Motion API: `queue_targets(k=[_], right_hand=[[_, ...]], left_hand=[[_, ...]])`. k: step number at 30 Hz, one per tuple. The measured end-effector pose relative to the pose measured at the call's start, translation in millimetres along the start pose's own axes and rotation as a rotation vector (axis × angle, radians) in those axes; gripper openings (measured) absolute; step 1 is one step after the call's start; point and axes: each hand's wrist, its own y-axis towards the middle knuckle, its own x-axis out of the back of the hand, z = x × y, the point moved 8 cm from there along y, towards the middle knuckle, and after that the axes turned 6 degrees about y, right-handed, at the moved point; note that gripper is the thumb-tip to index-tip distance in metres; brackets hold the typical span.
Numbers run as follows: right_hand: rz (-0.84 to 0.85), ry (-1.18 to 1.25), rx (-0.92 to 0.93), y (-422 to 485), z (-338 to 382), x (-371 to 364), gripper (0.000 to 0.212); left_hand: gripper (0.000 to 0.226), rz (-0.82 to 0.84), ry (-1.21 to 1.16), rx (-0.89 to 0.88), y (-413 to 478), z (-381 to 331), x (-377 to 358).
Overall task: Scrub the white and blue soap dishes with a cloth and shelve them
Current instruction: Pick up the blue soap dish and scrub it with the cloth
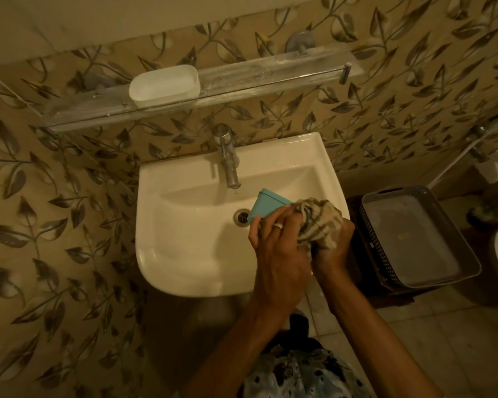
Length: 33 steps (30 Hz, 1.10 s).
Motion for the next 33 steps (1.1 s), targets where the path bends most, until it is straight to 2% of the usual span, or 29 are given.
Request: queue_targets(k=[1, 3, 6, 8, 11, 13, 14, 16, 17, 21, 23, 25, 28, 31, 33], right_hand=[[-0.028, -0.012, -0.012, 2.4, 3.4, -3.0, 0.052], [-0.071, -0.04, -0.073, 8.9, -1.2, -1.6, 0.049], [-0.102, -0.081, -0.147, 4.4, -8.5, 5.2, 0.044], [-0.105, -0.057, -0.163, 3.0, -8.5, 4.0, 0.044], [-0.169, -0.041, -0.139, 4.4, 4.7, 1.1, 0.043], [-0.1, -0.116, -0.119, -2.0, 7.4, 2.5, 0.036], [-0.013, -0.128, -0.176, -9.1, -0.6, 4.4, 0.031], [0.146, -0.106, -0.409, -28.5, -26.5, 10.8, 0.024], [0.164, -0.1, -0.454, -32.3, -30.5, 12.4, 0.022], [-0.02, 0.023, -0.074, -5.9, 12.0, -5.2, 0.035], [-0.077, -0.004, -0.058, 3.0, 14.3, -9.8, 0.04], [-0.122, 0.013, -0.161, 8.3, 0.0, -2.0, 0.04], [-0.14, 0.038, -0.215, 10.4, -7.9, 6.1, 0.04], [-0.121, 0.182, -0.255, 10.1, -12.3, 7.7, 0.036], [-0.093, 0.249, -0.295, 11.9, -14.1, 6.2, 0.036]], left_hand=[[0.037, -0.043, -0.003, 0.028, 5.8, 11.0, 5.6], [0.037, -0.062, -0.039, 0.139, 16.2, 31.6, 12.0], [0.043, 0.007, -0.134, 0.379, 33.7, 61.8, 10.2], [0.044, 0.005, -0.163, 0.431, 35.1, 66.3, 10.9], [0.042, -0.028, -0.125, 0.319, 20.2, 34.1, 10.2], [0.035, -0.059, -0.097, 0.178, 4.5, 0.8, 10.0], [0.035, -0.064, -0.063, 0.109, -3.4, -12.3, 10.0], [0.036, -0.01, 0.019, -0.031, -10.1, -28.4, 5.9], [0.036, 0.027, 0.05, -0.072, -10.0, -28.9, 2.9], [0.033, -0.019, 0.012, -0.001, 6.1, -8.1, 8.0], [0.033, -0.042, -0.019, 0.038, 16.4, 4.9, 12.0], [0.032, -0.019, -0.069, 0.153, 28.2, 30.7, 13.8], [0.033, 0.057, -0.262, 0.365, 48.4, 77.3, 9.0], [0.028, -0.015, -0.606, 0.677, 52.2, 122.4, 8.0], [0.032, -0.089, -0.877, 0.907, 37.8, 149.2, -0.7]])
